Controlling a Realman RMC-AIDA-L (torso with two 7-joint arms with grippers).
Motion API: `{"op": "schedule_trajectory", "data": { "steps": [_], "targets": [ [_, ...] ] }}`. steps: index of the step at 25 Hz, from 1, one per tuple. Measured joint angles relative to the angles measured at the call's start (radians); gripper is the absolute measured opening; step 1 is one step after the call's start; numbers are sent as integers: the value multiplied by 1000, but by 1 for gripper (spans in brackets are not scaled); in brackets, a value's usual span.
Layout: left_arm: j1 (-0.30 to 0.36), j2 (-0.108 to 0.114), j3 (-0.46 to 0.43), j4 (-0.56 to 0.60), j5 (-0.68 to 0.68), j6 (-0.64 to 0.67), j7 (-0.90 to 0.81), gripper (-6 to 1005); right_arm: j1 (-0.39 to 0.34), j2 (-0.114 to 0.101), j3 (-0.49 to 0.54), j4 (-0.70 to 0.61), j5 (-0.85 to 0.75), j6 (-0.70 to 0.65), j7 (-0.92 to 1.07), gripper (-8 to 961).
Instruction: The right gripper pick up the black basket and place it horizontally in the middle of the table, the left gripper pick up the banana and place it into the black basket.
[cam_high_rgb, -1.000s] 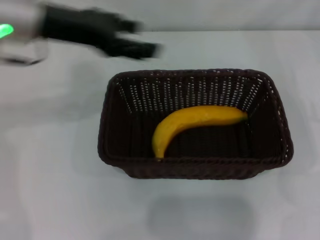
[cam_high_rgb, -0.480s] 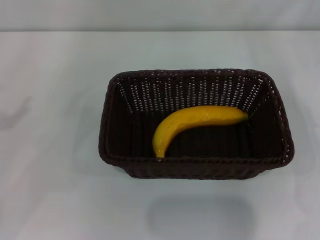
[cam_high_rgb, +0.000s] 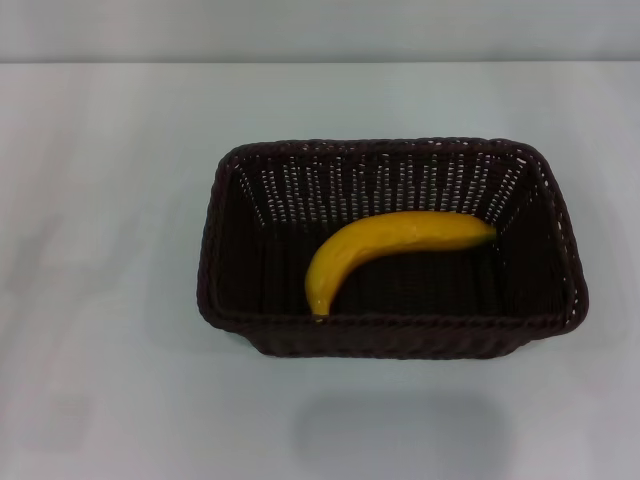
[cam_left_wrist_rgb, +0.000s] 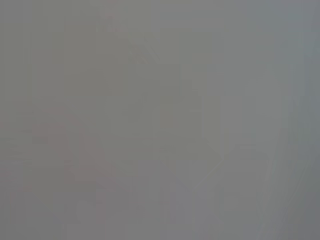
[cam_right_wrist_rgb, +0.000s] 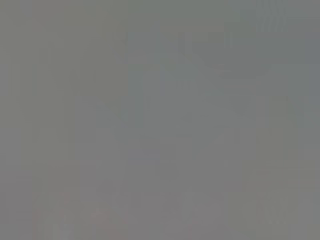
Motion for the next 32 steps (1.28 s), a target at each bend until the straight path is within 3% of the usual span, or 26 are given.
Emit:
{"op": "schedule_trajectory", "data": {
  "steps": [3, 6, 9, 13, 15, 19, 24, 29, 32],
  "targets": [
    [1, 0, 0, 3, -4, -3, -2, 871, -3, -37, -12, -90, 57, 126, 6, 722],
    [-4, 1, -1, 3, -7, -9, -3, 872, 9, -29, 16, -150, 77, 289, -67, 722],
    [-9, 1, -1, 0, -9, -11, -3, 872, 43, 55, 106, -165, 131, 477, -265, 722],
    [-11, 1, -2, -4, -6, -12, 6, 872, 107, 225, 369, -123, 396, 740, -766, 722],
    [-16, 1, -1, -6, -2, -12, 14, 872, 128, 280, 506, -98, 583, 853, -1021, 722],
    [-33, 3, -1, -32, -2, -3, 55, 872, 110, 280, 616, -35, 982, 899, -1360, 722],
    [-35, 3, -2, -61, -19, 1, 109, 872, 88, 285, 705, 141, 1462, 896, -1874, 722],
    [-40, 0, -3, -84, -58, -11, 139, 871, 94, 285, 749, 340, 1773, 916, -2307, 722],
    [-42, -2, -3, -91, -78, -14, 149, 871, 99, 286, 763, 487, 1995, 1003, -2608, 722]
  ]
}}
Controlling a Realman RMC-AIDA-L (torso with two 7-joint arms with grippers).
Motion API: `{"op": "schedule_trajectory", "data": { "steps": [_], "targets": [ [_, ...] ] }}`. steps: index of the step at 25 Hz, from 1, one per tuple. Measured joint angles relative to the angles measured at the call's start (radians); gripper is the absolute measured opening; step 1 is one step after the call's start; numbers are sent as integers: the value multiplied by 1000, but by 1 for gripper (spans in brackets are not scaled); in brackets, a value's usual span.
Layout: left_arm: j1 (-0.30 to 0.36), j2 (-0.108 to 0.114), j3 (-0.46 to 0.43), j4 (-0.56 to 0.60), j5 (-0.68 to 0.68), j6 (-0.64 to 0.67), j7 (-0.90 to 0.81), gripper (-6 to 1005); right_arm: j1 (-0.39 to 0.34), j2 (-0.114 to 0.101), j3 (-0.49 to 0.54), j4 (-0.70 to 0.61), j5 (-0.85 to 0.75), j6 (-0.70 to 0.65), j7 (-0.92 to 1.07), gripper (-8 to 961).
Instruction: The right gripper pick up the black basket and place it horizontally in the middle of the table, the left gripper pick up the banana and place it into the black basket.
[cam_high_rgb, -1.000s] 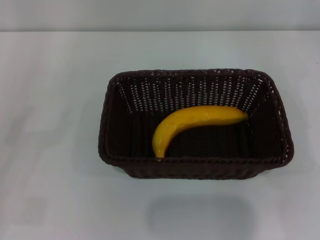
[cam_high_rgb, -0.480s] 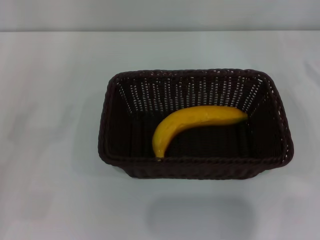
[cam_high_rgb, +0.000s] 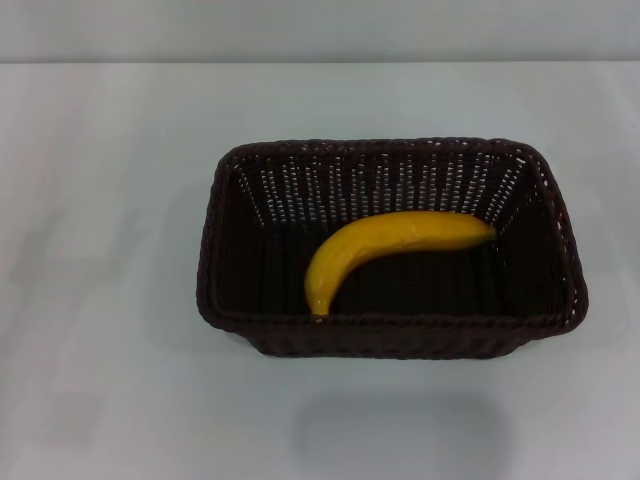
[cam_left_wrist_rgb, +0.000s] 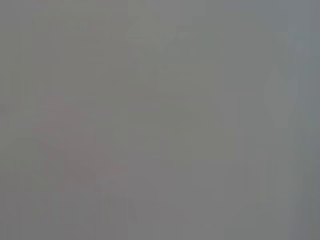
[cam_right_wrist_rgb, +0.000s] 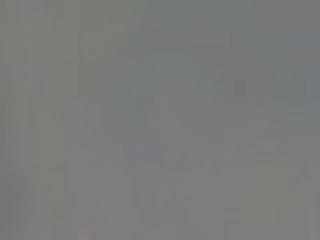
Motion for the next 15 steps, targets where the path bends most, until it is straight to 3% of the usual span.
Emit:
{"op": "schedule_trajectory", "data": {
  "steps": [6, 9, 15],
  "targets": [
    [-29, -2, 0, -91, -78, -56, 123, 871, 25, 1, 3, 396, 491, 491, -546, 722],
    [-44, -3, 0, -128, -106, -62, 155, 872, 24, 1, 7, 457, 551, 573, -596, 722],
    [-69, -4, 0, -212, -180, -95, 224, 872, 18, 1, 119, 546, 555, 570, -583, 722]
  ]
}}
